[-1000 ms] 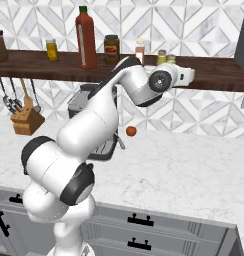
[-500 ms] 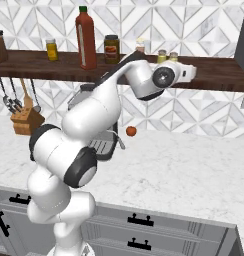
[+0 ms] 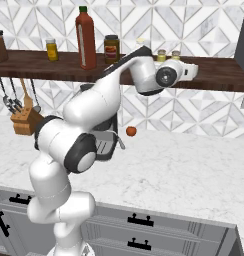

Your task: Put the shaker and condiment bottle from the counter next to their counterparts in the cabinet.

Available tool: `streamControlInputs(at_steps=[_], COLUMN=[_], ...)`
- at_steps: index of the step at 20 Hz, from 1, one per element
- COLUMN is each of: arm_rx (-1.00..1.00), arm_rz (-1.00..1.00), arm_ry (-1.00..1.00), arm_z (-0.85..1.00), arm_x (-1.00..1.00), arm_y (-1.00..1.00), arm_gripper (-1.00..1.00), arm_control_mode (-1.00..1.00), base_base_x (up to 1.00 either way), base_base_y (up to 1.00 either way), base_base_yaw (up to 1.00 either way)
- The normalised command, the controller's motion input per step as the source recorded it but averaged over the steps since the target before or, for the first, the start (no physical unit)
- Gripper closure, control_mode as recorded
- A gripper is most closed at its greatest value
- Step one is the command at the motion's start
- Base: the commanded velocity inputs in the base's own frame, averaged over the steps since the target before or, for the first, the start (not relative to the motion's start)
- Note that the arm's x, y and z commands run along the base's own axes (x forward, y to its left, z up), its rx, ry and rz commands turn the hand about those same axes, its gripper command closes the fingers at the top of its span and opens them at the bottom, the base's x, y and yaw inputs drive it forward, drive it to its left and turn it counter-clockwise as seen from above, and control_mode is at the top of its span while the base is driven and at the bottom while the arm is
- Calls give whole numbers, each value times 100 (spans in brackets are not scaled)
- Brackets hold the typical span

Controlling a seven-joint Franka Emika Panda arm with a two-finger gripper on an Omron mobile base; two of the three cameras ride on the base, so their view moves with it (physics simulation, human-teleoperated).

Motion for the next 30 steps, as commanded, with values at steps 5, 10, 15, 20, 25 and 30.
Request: streamControlInputs(at_steps=[5, 10, 15, 20, 25, 30], arm_rx=[-1, 2, 1, 0, 0, 0], arm_rz=[0, 0, 0, 0, 0, 2], arm_ry=[-2, 14, 17, -6, -4, 2], arm_z=[-20, 10, 26, 24, 4, 4], arm_x=[21, -37, -84, -100, -100, -95], arm_y=[-2, -15, 0, 0, 10, 31], arm_gripper=[-100, -100, -100, -100, -100, -100], arm_control_mode=[-100, -100, -100, -100, -100, -100], base_base_x=[0, 0, 0, 0, 0, 0], base_base_y=[0, 0, 0, 0, 0, 0], base_base_yaw=[0, 0, 0, 0, 0, 0])
